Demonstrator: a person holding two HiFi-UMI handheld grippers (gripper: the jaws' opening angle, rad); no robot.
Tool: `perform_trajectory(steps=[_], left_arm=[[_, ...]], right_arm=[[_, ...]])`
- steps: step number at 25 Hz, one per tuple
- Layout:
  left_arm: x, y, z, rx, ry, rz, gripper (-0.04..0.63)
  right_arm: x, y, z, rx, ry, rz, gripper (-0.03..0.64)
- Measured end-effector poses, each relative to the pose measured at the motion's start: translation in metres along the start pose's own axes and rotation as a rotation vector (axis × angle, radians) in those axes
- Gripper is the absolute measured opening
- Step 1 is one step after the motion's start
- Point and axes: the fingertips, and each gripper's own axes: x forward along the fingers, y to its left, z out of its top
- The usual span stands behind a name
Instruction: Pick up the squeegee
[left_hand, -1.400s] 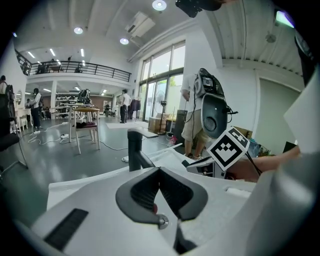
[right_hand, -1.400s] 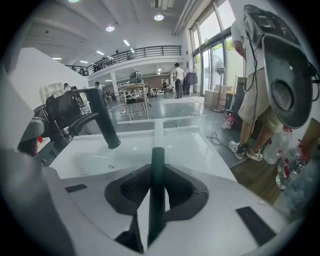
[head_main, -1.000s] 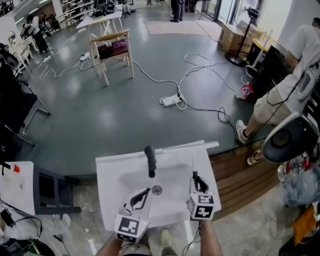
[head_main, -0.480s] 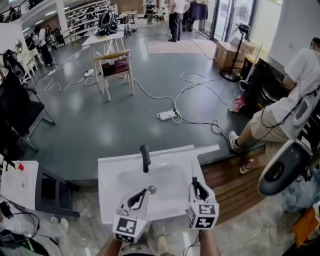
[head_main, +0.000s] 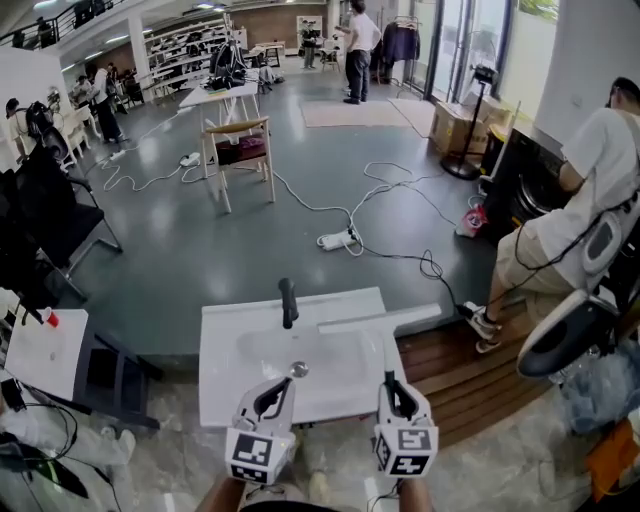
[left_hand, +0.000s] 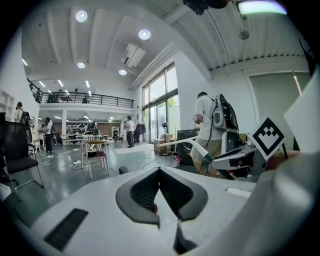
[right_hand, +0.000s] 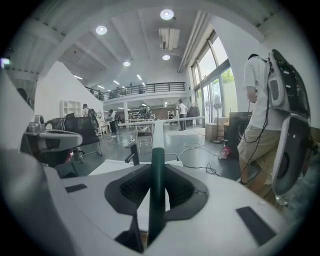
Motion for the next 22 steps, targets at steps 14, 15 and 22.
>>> perform_trajectory(steps=[14,15,22], left_arm=[[-0.057,-0.031,-0.001,-0.010,-0.032,0.053,-0.002],[-0.059,-0.032,-0.001,-0.010,-0.033,0.054,-0.002],[-0.060,-0.028,0.000,-0.010,-0.034,0.060,-0.002]], right_arm=[[-0.071,0.028,-0.009,-0.026,-0.045,0.080,0.080],[-0.072,0.029,-0.009,-0.025,-0.047,0.082,0.080],[-0.067,0.031,-0.004,-0.020,-0.060,0.082,0.081]])
